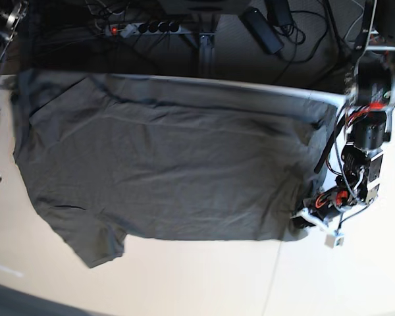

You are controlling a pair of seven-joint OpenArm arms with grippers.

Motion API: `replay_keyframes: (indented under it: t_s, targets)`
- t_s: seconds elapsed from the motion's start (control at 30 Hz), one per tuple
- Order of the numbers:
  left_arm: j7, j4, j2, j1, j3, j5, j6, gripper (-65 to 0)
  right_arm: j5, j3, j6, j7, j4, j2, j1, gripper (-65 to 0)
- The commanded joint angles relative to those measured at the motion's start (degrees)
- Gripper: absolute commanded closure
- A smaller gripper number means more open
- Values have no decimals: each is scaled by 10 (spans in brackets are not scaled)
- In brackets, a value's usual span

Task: Fold the T-shirt properly
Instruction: 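Release the folded edge and grasp the opposite shirt edge with both grippers, then fold the grasped edge over the shirt into a long strip with both grippers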

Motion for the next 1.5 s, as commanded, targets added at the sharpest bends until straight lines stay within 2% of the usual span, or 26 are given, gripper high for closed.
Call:
replay_keyframes:
  t_s: [0.0, 0.07, 0.23, 0.33, 0.47, 0.63, 0.8, 0.93, 1.0, 1.03, 1.1, 1.13, 1.27, 1.33, 1.37, 1.4, 1.47]
  targets:
    - [23, 3, -3, -9, 7, 12, 6, 0, 1, 4, 22, 20, -37, 16, 37, -262]
    - [28, 3, -3, -9, 17, 12, 6, 0, -2, 4, 22, 33, -139, 17, 98, -317]
    - [29, 3, -6, -9, 22, 11, 4, 0, -22, 0, 27, 36, -360, 15, 208, -317]
    - [29, 3, -6, -10, 22, 11, 4, 0, -27, -7, 49, 38, -432, 13, 236, -317]
    - [28, 3, -6, -10, 22, 2, 4, 0, -27, -31, 52, 45, -451, -8, 245, -317]
    - [29, 3, -6, -10, 22, -1, 4, 0, -37, -89, 51, 59, -451, -51, 247, -317]
    - [28, 3, -6, -10, 22, -1, 4, 0, -71, -136, 52, 73, -451, -88, 261, -317]
    - [12, 3, -6, -10, 22, -1, 3, 0, -101, -157, 52, 71, -450, -100, 271, -314]
    - [0, 3, -8, -10, 22, -1, -7, 0, -110, -165, 52, 71, -446, -98, 270, -263]
    - [-5, 3, -9, -10, 22, -1, -15, 0, -123, -165, 51, 71, -446, -96, 270, -206]
    - [-22, 3, -14, -10, 22, -1, -45, 0, -142, -165, 51, 81, -444, -93, 270, -22]
    - [-30, 3, -17, -10, 22, -2, -58, 0, -150, -165, 51, 84, -442, -91, 270, 0]
    - [-49, 3, -29, -19, 22, -15, -72, 0, -164, -165, 52, 87, -417, -79, 268, 0]
    - [-45, 3, -35, -30, 22, -35, -94, 0, -163, -165, 53, 83, -396, -73, 267, 0]
    - [-30, 4, -39, -36, 22, -49, -108, 0, -162, -165, 57, 80, -383, -70, 267, 0]
    - [0, 7, -43, -42, 22, -71, -108, 0, -159, -165, 61, 74, -369, -66, 266, 0]
    - [90, 27, -50, -46, 22, -122, -108, 0, -128, -165, 69, 55, -332, -58, 256, 0]
